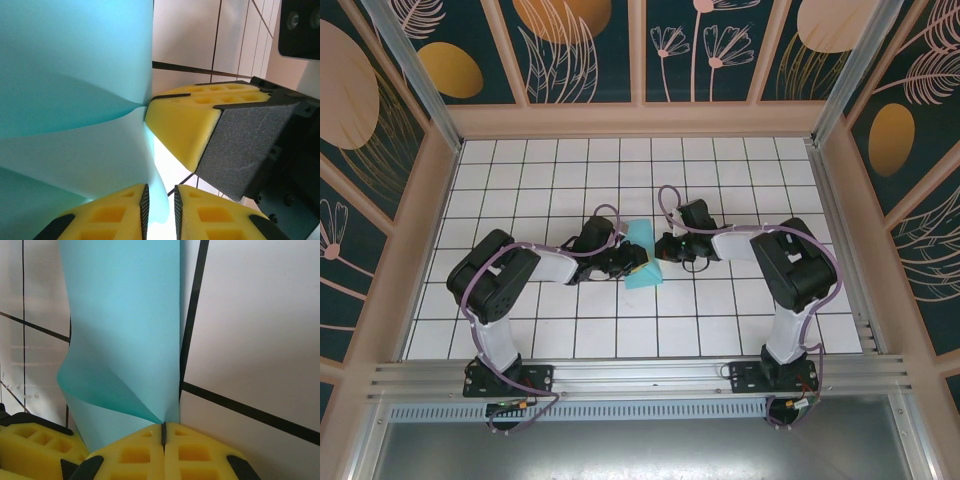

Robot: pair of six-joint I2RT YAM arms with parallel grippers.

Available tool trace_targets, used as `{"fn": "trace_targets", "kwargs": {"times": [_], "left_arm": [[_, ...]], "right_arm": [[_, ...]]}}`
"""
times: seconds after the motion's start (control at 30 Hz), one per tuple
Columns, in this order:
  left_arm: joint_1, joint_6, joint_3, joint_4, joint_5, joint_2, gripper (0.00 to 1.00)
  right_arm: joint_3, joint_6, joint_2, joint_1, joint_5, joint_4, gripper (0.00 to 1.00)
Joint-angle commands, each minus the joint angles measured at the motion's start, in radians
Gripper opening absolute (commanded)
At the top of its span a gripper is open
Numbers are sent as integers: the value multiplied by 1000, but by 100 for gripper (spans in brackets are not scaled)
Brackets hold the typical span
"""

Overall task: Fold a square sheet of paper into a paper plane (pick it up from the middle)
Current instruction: Fold the triangle a second time at the center of the table.

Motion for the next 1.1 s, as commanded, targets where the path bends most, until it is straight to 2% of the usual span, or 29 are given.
{"fn": "trace_targets", "kwargs": {"times": [0.0,0.73,0.9,1.07], "left_arm": [[0,3,-6,-13,-12,11,24],[1,2,-12,-48,-25,15,23],[0,2,-4,-17,-6,-46,23],[1,24,31,-74,-29,-79,24]], "right_arm": [[25,-23,20,1,-11,-23,0],[41,-31,39,2,-11,-40,0],[43,-37,41,4,-9,-47,0],[42,-37,39,7,-9,-50,0]]}}
